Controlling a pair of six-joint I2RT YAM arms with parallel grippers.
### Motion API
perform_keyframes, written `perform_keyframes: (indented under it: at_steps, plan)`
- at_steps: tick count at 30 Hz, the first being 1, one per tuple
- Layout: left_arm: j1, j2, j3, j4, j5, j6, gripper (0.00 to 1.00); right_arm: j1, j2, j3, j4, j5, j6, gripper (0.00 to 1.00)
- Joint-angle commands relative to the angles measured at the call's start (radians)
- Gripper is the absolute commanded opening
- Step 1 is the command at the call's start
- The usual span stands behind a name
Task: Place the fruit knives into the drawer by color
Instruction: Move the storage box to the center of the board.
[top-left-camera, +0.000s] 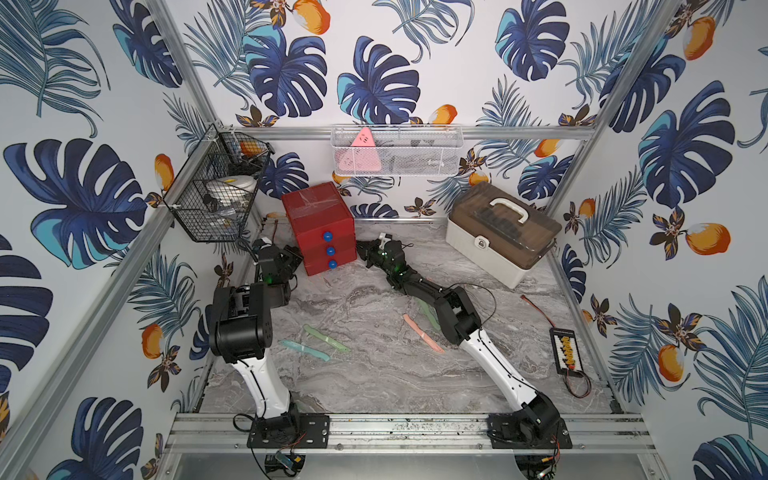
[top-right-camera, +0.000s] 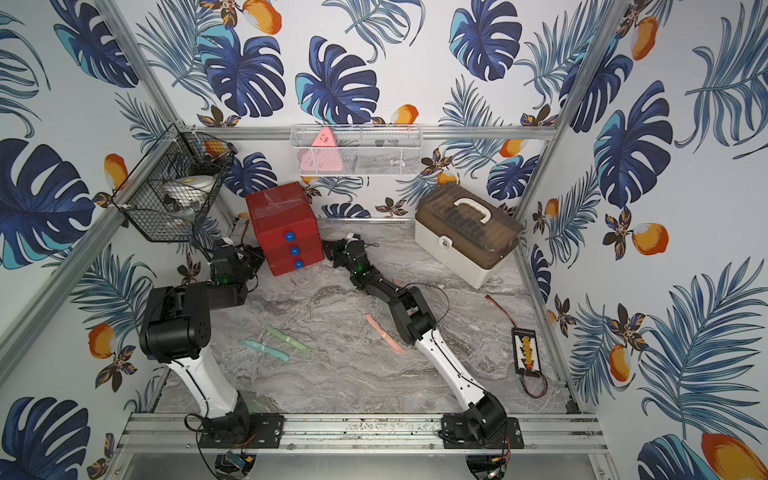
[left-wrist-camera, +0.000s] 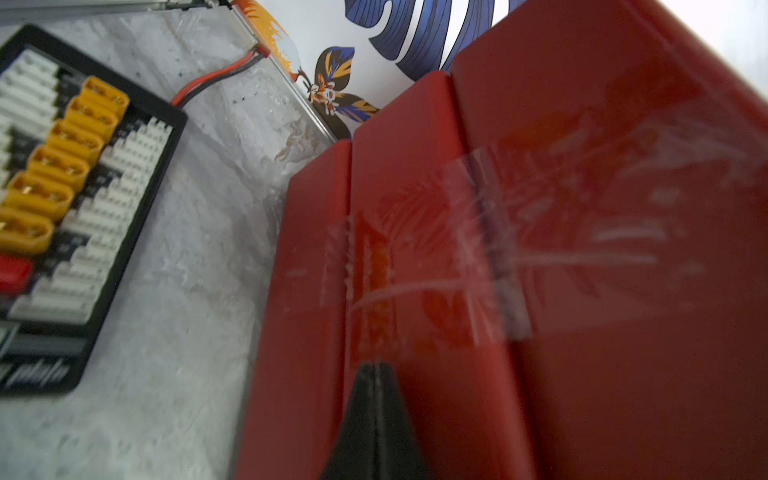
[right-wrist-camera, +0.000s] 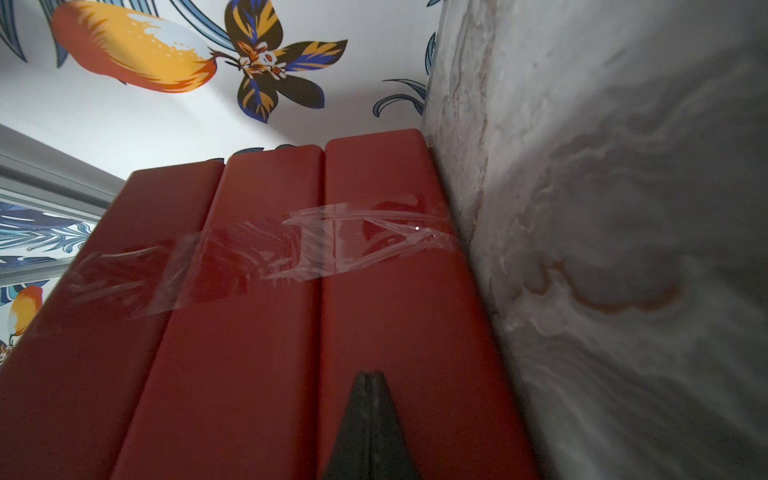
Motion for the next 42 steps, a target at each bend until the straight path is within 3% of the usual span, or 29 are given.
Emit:
perform_keyframes:
  at_steps: [1,9,24,31,32,34,35,39,42]
  plan:
    - [-0.031,-0.047,-0.05,0.048,0.125,-0.011,0.0,0.02,-0.078,-0.055,0.052,-0.198,-0.016,0.0]
    - [-0.051,-0.183,-0.208,0.071,0.115,-0.02,0.0,0.034,-0.158,-0.166,0.114,-0.322,0.01,0.0]
    - [-0.071,-0.547,-0.541,-0.022,0.096,-0.049,0.0,0.066,-0.471,-0.703,0.322,-0.408,0.031,0.0]
    - [-0.071,-0.729,-0.669,-0.137,0.028,-0.069,0.0,0.044,-0.55,-0.795,0.242,-0.446,0.013,0.0]
    - [-0.071,-0.752,-0.67,-0.164,0.019,-0.068,0.0,0.035,-0.569,-0.805,0.206,-0.447,-0.009,0.06]
    - [-0.071,-0.798,-0.662,-0.235,0.001,-0.063,0.03,0.006,-0.616,-0.813,0.076,-0.451,-0.078,0.48]
    - [-0.071,-0.814,-0.656,-0.265,-0.005,-0.061,0.1,-0.007,-0.634,-0.812,0.026,-0.455,-0.105,0.96]
    - [-0.07,-0.884,-0.611,-0.391,-0.031,-0.045,0.44,-0.057,-0.692,-0.781,-0.134,-0.509,-0.192,1.0]
    - [-0.07,-0.928,-0.559,-0.49,-0.033,-0.016,0.57,-0.096,-0.758,-0.727,-0.346,-0.565,-0.35,1.0]
